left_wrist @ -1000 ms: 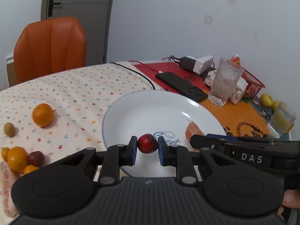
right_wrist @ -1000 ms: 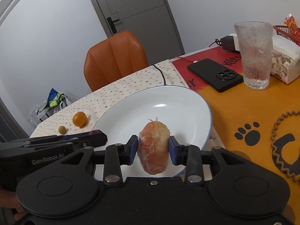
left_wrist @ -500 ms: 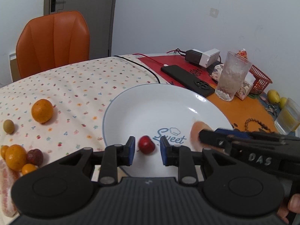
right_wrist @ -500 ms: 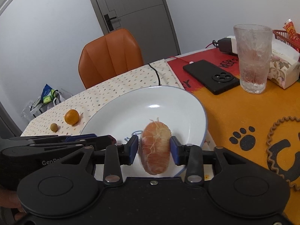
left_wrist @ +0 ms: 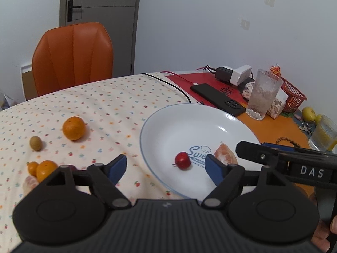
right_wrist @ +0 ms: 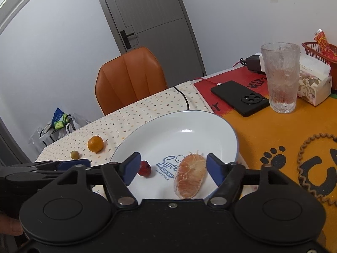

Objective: Organize fruits
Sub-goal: 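Open the left tool to drop the plum while the right tool releases the segment, then move both open tools back from the plate to the fruit pile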

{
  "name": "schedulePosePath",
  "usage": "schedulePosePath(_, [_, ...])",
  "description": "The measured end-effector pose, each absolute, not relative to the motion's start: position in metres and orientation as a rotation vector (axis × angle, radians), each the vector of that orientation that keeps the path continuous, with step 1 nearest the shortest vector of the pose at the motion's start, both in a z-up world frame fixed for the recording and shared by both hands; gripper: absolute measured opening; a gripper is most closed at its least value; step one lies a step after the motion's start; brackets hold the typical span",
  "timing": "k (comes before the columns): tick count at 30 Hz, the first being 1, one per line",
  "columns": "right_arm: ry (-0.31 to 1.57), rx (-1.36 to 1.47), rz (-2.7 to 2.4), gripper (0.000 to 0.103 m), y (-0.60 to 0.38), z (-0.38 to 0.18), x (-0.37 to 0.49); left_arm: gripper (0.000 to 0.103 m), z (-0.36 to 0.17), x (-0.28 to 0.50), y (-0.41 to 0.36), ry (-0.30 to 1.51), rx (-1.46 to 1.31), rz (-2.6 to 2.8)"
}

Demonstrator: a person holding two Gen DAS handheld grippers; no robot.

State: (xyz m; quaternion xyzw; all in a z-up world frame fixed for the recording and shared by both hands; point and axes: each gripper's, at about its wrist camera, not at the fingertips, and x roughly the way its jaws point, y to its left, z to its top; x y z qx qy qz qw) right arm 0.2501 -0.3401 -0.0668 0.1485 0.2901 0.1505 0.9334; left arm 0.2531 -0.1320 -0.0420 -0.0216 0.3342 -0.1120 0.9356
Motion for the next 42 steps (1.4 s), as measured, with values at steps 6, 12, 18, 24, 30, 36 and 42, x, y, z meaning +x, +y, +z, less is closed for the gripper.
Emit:
schedulePosePath(6, [0.572, 0.288, 0.29, 0.093, -0.337, -0.06, 0.24, 0.084, -0.036, 0.241, -0.113, 0.671, -0.084, -0.203])
schedulePosePath(12, [0.553, 0.311, 0.297, 0.103, -0.332, -0.056, 0.232, 0.091, -0.032, 0.23, -0.087, 0.654, -0.176, -0.158])
schedulePosePath(18, [0.558, 0.322, 0.296, 0.103, -0.319, -0.054, 0.23, 0.093, -0.027, 0.216, -0.065, 0.622, -0.18, -0.103])
schedulePosePath(24, [0.565, 0.314, 0.324, 0.103, -0.302, -0.053, 0.229, 0.094, -0.023, 0.203, -0.045, 0.614, -0.175, -0.081])
schedulePosePath(30, [0.562, 0.296, 0.365, 0.103, -0.285, -0.052, 0.226, 0.094, -0.02, 0.192, -0.031, 0.596, -0.162, -0.063])
schedulePosePath(36, [0.58, 0.288, 0.395, 0.103, -0.273, -0.052, 0.224, 0.094, -0.021, 0.185, -0.017, 0.592, -0.174, -0.041])
schedulePosePath(42, [0.622, 0.294, 0.422, 0.103, -0.263, -0.057, 0.228, 0.094, -0.027, 0.181, -0.001, 0.607, -0.198, -0.014])
